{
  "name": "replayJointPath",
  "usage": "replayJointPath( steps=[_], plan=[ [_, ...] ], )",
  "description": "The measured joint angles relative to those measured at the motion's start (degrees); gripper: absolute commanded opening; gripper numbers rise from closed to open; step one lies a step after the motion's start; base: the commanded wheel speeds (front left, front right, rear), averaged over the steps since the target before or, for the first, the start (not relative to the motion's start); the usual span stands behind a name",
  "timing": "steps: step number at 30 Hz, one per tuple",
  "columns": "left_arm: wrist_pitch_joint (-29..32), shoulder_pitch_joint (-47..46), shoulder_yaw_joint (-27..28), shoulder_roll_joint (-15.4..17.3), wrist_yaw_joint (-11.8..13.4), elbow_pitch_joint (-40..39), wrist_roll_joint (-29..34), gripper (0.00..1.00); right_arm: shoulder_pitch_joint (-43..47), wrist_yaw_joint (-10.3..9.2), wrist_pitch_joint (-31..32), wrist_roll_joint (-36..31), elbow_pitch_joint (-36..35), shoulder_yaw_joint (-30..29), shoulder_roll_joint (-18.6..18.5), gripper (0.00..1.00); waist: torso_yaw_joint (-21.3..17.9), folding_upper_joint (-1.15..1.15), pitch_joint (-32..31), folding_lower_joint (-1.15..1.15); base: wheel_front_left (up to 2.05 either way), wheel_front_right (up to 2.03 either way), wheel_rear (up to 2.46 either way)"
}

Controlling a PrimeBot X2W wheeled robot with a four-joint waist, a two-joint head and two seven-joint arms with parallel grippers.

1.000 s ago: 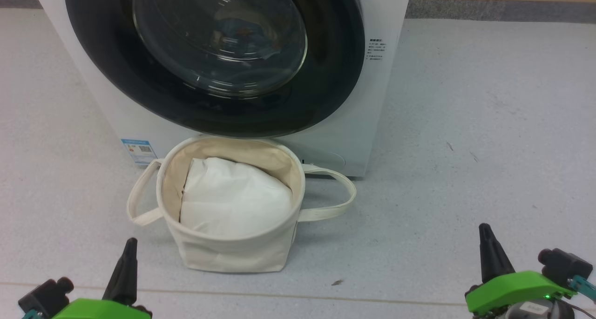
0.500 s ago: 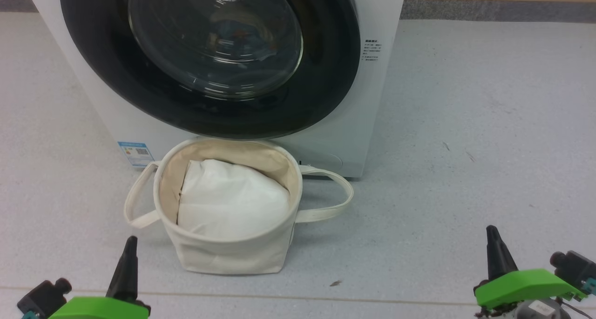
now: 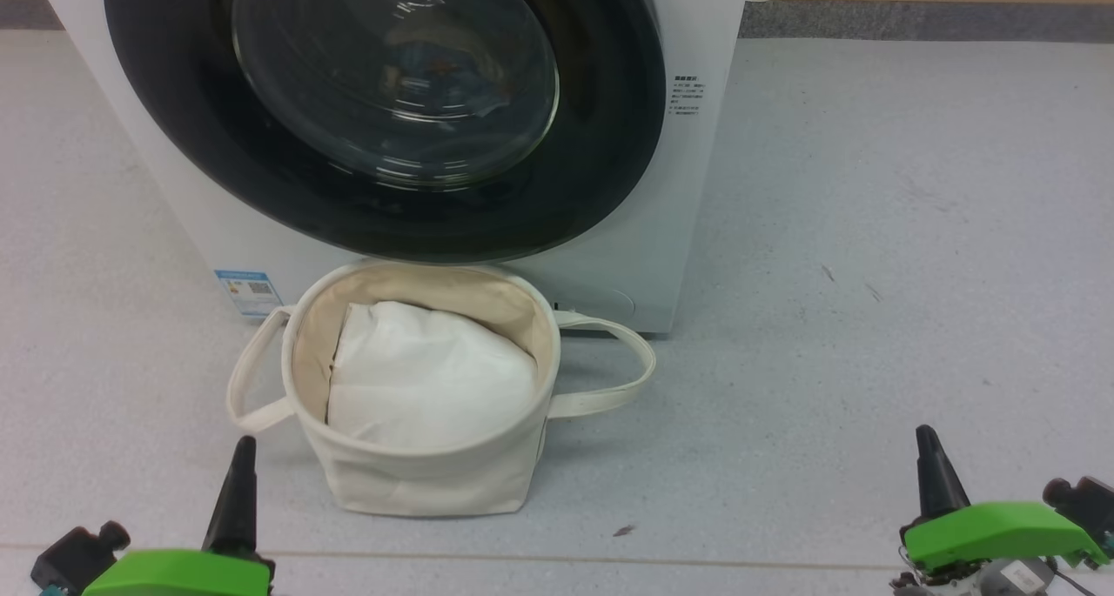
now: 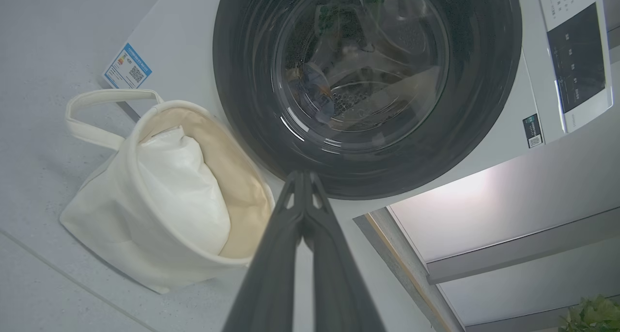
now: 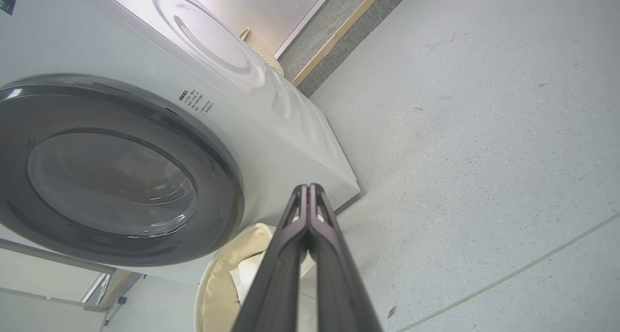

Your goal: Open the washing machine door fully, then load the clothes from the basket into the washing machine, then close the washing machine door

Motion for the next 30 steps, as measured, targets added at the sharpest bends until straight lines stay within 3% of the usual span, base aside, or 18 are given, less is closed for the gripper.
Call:
replayJointPath(
  steps=[30],
  plan=[
    [4.79, 0.04, 2.22, -2.80, 0.45, -2.59, -12.80, 0.00, -1.05, 0.00, 4.83, 18.11, -0.33, -2.98, 0.99, 0.00, -1.22, 0.00, -0.46, 0.00, 0.00, 0.00, 0.00]
  ],
)
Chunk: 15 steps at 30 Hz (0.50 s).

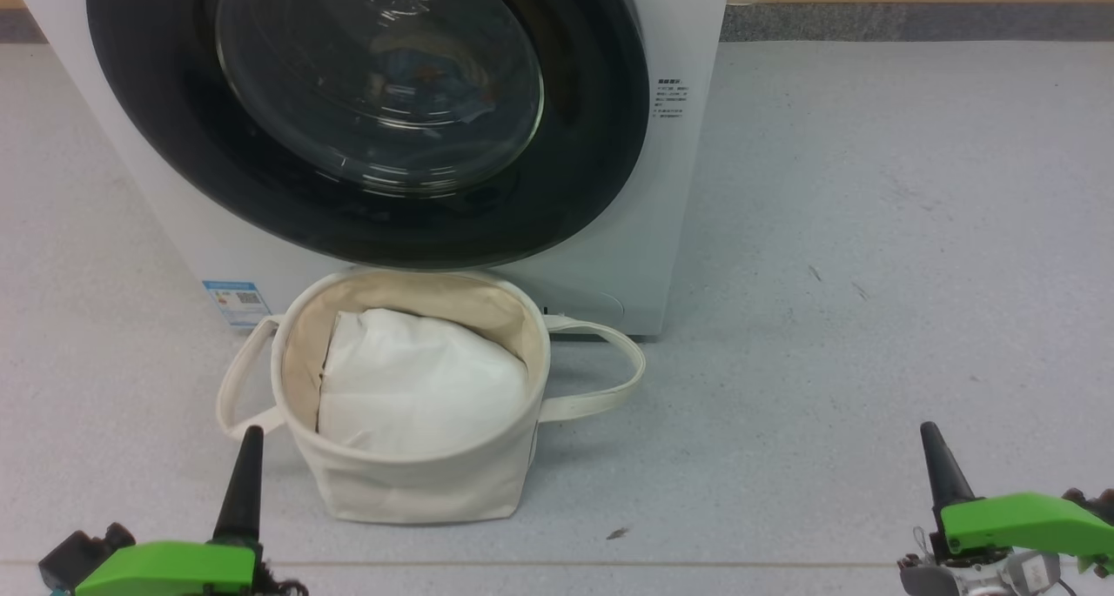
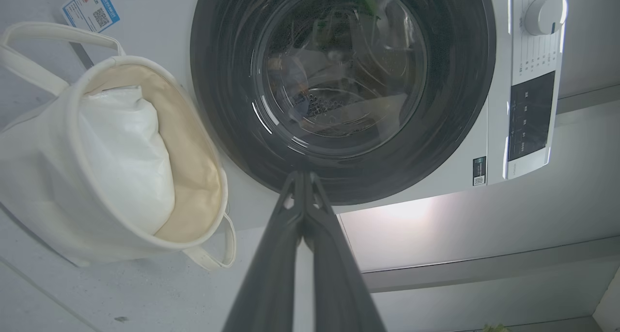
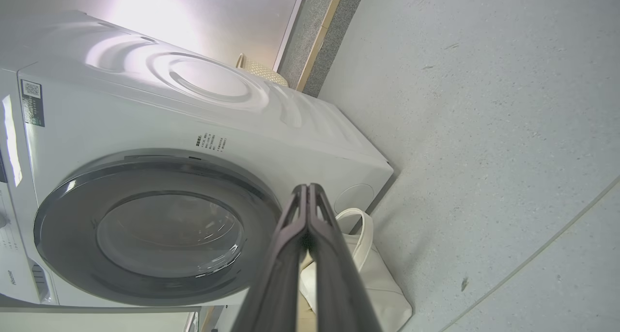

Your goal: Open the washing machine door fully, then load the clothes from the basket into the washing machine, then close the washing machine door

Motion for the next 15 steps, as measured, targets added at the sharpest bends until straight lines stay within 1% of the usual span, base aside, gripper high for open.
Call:
replayJointPath(
  steps=[7, 15],
  plan=[
    [1.16, 0.01, 0.67, -1.00, 0.01, -0.82, -3.10, 0.00, -0.01, 0.00, 1.26, 4.17, -0.04, -0.81, 0.18, 0.00, -0.28, 0.00, -0.11, 0.00, 0.00, 0.00, 0.00],
    [2.26, 0.01, 1.56, -1.42, 0.07, -1.14, -6.11, 0.00, -0.04, 0.00, 2.31, 8.34, -0.10, -1.44, 0.32, 0.00, -0.57, 0.00, -0.22, 0.00, 0.00, 0.00, 0.00]
  ],
)
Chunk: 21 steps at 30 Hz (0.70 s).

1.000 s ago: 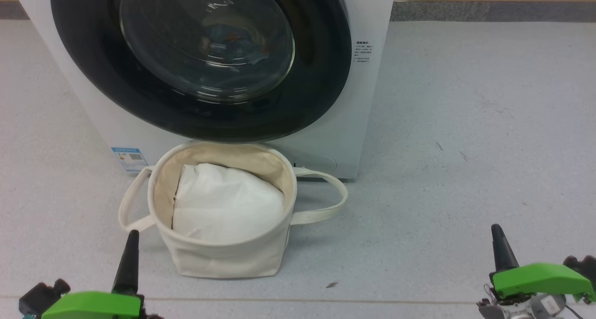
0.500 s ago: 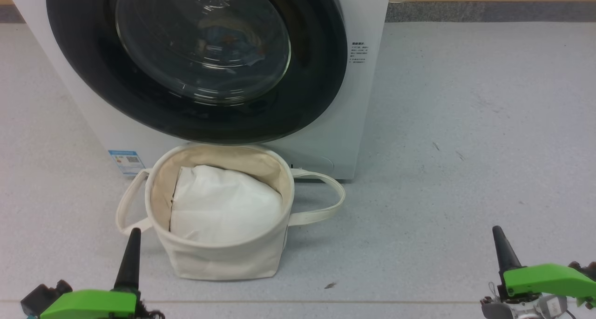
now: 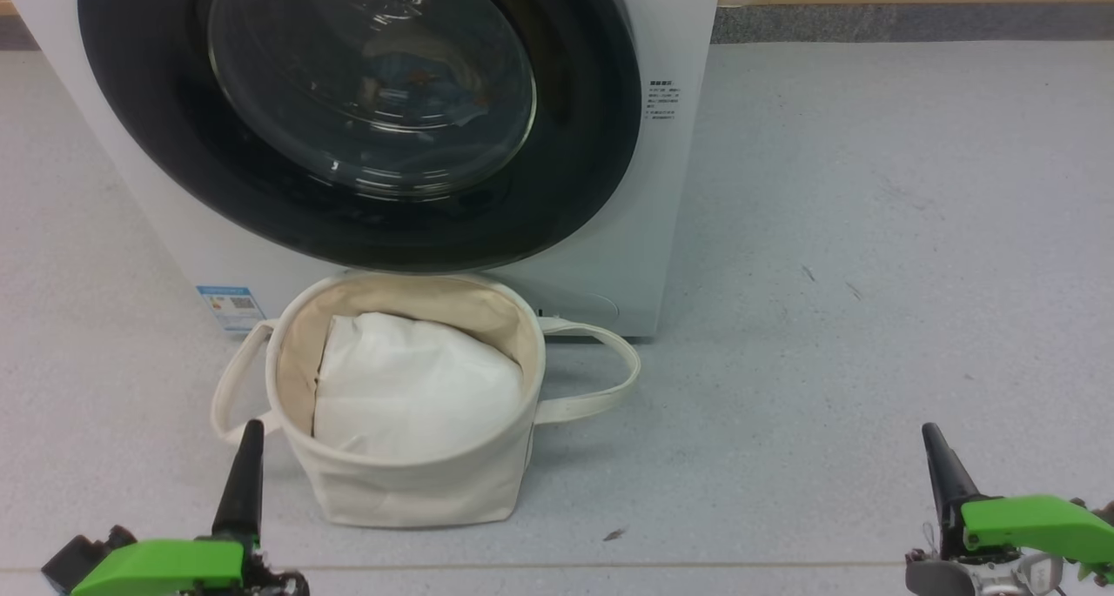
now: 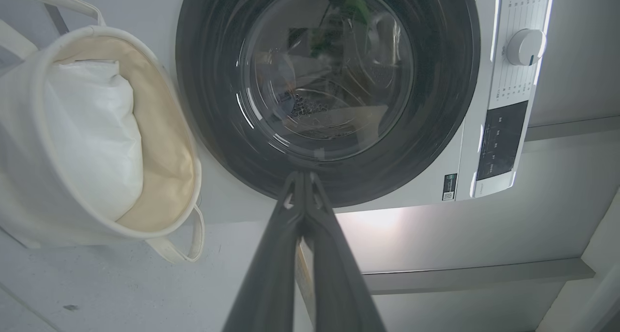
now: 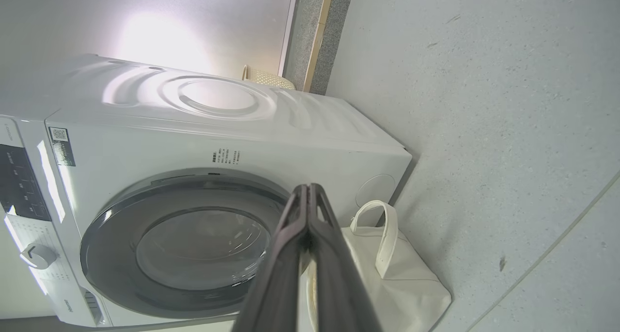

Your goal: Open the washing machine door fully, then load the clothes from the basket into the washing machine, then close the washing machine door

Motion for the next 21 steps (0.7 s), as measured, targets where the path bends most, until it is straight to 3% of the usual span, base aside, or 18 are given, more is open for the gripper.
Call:
replayJointPath(
  steps=[21],
  plan=[
    [3.44, 0.01, 1.87, -2.10, 0.44, -1.92, -9.15, 0.00, -0.30, -0.01, 3.46, 12.72, -0.48, -2.21, 1.00, 0.00, -0.86, 0.00, -0.33, 0.00, 0.00, 0.00, 0.00]
  ],
)
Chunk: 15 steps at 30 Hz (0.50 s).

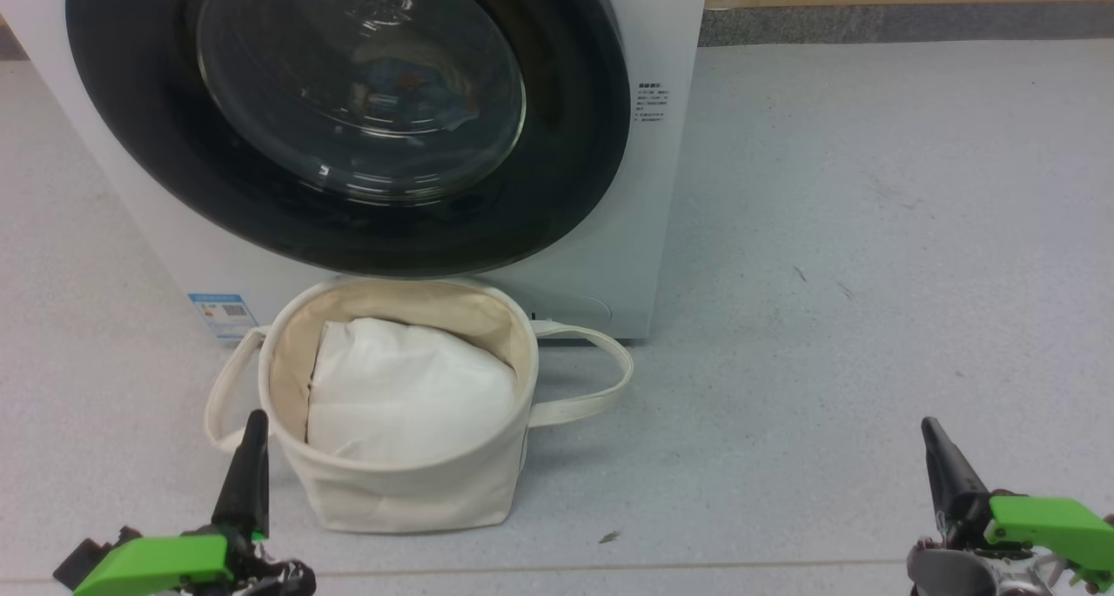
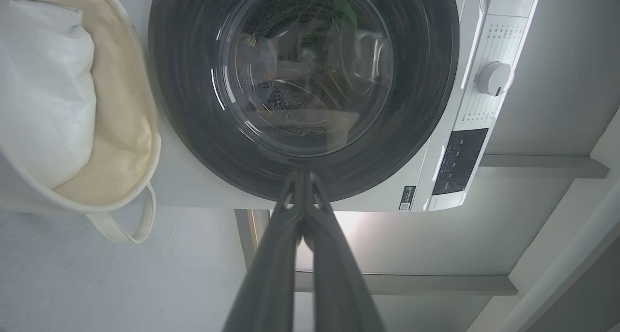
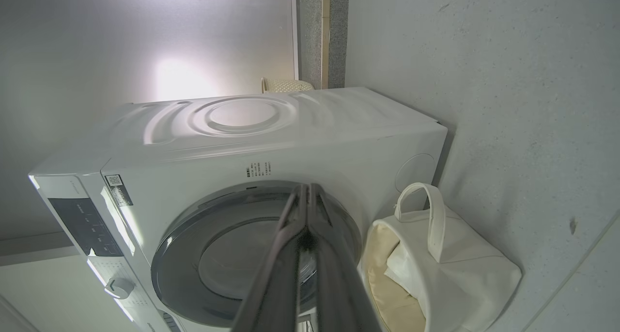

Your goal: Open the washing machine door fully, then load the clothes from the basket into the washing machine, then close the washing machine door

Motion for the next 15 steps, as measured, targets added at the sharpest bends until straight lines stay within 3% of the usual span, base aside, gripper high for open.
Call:
replayJointPath(
  steps=[15],
  plan=[
    [0.08, 0.01, 0.04, -0.34, 0.00, -0.21, -0.73, 0.00, -0.92, 0.00, 0.07, 1.01, -0.10, -0.40, 0.12, 0.00, -0.03, 0.00, -0.01, 0.00, 0.00, 0.00, 0.00]
  ],
)
